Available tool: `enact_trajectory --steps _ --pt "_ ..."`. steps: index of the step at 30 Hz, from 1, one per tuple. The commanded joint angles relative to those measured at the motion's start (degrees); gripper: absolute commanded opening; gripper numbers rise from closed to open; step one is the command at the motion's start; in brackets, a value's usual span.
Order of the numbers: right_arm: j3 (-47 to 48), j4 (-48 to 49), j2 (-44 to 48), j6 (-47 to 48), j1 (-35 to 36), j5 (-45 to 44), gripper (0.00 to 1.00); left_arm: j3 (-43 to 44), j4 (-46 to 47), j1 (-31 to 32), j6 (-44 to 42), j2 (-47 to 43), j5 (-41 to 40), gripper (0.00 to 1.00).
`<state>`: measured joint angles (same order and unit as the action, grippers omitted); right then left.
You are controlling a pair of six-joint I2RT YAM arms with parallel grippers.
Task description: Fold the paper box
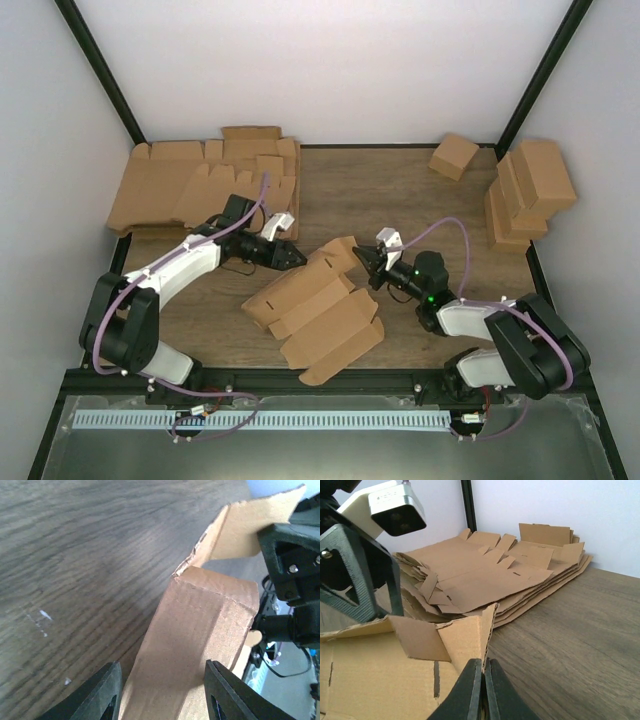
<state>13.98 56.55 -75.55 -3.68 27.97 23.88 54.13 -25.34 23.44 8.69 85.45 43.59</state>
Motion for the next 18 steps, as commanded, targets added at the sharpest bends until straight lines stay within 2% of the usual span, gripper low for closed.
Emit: enact_trajectory --steps 1,7,12,15,18 --pt "3.0 4.7 -1.8 0.2 0.8 -1.5 0.01 -1.5 2.8 0.8 -1.4 -0.4 5.7 0.48" --pt "5.9 3.7 -5.3 0.5 1.3 -1.3 0.01 -1.7 3.2 1.3 -1.3 2.2 3.6 0.48" --pt "7.5 3.3 -7.5 0.0 1.6 -1.1 0.01 2.3 1.6 1.3 -2.1 6.1 3.7 0.47" --pt "9.2 -4.3 -5.3 -1.3 1.9 -2.4 0.01 5.1 -1.1 1.3 -2.2 8.7 6.1 0.43" --pt "16.6 -19.2 -3.0 -2.5 2.3 -2.1 0.01 8.4 -5.8 1.3 -2.7 10.3 7.9 0.39"
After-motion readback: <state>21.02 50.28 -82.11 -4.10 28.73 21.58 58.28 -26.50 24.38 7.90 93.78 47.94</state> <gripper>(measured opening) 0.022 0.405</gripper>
